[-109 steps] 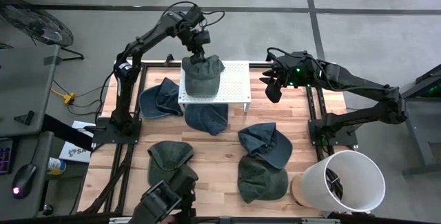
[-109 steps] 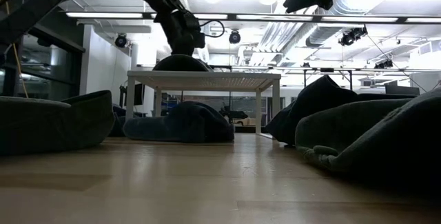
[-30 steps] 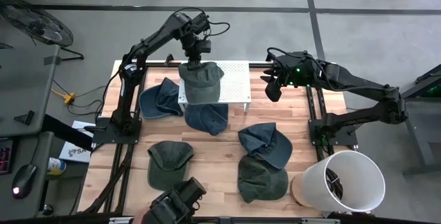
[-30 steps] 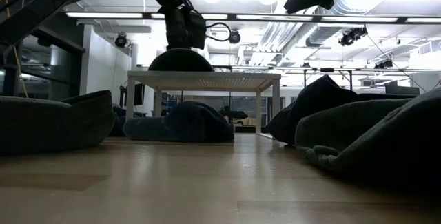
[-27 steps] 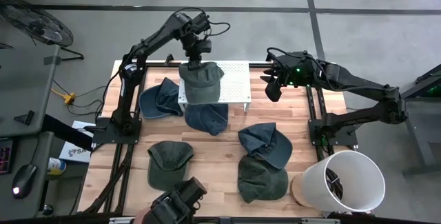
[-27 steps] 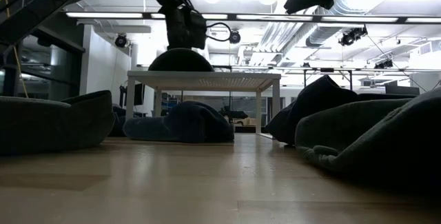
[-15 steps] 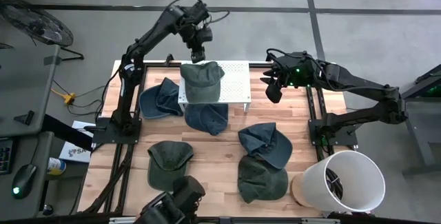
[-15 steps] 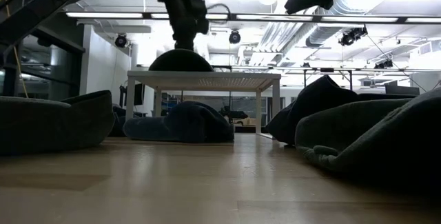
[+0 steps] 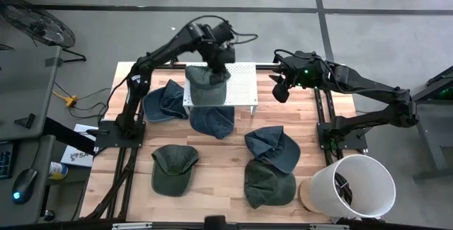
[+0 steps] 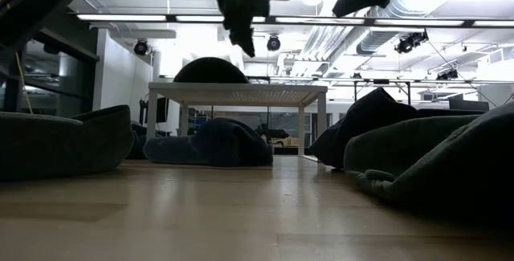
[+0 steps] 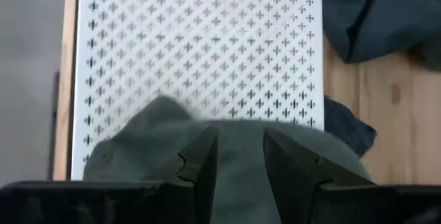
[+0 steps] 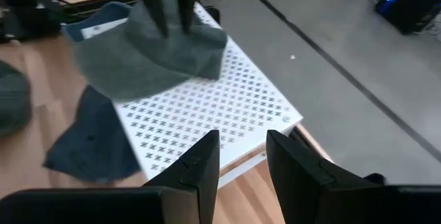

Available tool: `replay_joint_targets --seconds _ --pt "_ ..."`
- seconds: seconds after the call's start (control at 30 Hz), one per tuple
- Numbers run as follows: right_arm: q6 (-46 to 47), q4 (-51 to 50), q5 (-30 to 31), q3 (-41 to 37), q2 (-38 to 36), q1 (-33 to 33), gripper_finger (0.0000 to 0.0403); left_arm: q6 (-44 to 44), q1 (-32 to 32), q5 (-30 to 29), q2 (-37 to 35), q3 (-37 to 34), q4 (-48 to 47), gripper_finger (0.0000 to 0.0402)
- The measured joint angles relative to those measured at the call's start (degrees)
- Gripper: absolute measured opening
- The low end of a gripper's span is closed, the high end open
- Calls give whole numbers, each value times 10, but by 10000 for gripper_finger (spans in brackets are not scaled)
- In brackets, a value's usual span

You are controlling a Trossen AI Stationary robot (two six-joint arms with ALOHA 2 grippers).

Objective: Pick & Place hat
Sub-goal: Put the top right gray cap on the shelf

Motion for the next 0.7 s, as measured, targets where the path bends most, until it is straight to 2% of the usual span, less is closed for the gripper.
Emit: replay_joint_targets --seconds 0.1,0.27,0.4,0.7 --pt "0 0 10 0 0 -4 114 -34 -32 -34 0 0 14 114" --pt "21 1 -14 0 0 -25 114 -76 -72 -77 7 -13 19 114" --pt "21 9 -38 0 -3 -43 114 -98 -84 -99 12 -58 56 114" --pt "1 14 -79 0 -6 -65 114 -126 -83 -113 13 -128 57 114"
